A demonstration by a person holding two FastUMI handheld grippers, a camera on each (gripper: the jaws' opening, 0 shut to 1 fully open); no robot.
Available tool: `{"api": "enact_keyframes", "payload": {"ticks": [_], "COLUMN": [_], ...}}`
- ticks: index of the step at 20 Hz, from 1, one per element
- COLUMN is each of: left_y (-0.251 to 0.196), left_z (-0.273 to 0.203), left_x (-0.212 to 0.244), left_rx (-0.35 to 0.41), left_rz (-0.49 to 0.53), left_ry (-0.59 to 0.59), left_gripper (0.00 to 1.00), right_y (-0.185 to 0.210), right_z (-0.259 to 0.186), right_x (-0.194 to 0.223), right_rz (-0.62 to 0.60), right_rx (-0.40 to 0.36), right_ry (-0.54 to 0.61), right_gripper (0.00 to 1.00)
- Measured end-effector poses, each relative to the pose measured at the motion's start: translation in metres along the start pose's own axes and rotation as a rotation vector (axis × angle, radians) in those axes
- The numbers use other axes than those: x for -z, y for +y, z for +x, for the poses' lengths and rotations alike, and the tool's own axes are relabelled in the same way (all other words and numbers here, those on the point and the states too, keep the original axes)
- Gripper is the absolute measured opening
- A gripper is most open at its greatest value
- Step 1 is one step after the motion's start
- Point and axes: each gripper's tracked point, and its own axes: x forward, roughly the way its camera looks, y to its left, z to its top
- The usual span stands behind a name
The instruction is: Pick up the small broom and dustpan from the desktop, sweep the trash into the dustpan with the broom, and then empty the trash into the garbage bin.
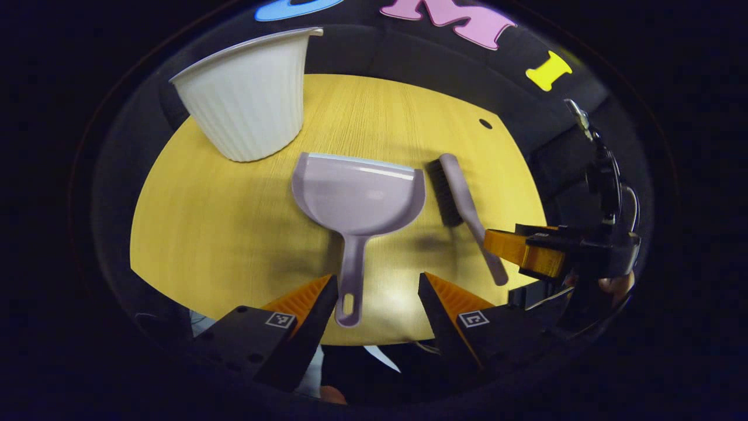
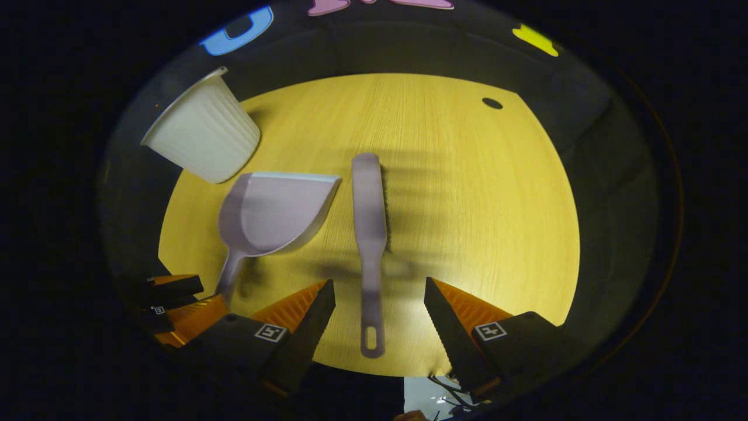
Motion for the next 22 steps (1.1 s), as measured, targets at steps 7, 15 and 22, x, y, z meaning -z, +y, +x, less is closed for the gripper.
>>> {"api": "enact_keyframes", "payload": {"ticks": [7, 15, 22], "left_y": [-0.004, -0.007, 0.004], "left_z": [-0.113, -0.209, -0.227], "left_x": [-0.042, -0.025, -0.023], "left_rx": [0.002, 0.037, 0.009], "left_rz": [0.193, 0.345, 0.272], "left_ry": [-0.562, -0.942, -0.973], "left_gripper": [0.82, 0.82, 0.80], "right_y": [0.039, 0.097, 0.100], "right_z": [-0.136, -0.268, -0.296], "right_x": [-0.009, -0.029, -0.025], "right_rz": [0.002, -0.079, -0.037], "right_rx": [0.008, 0.072, 0.103], "right_ry": [-0.422, -1.048, -1.147], "right_gripper": [0.99, 0.98, 0.99]}}
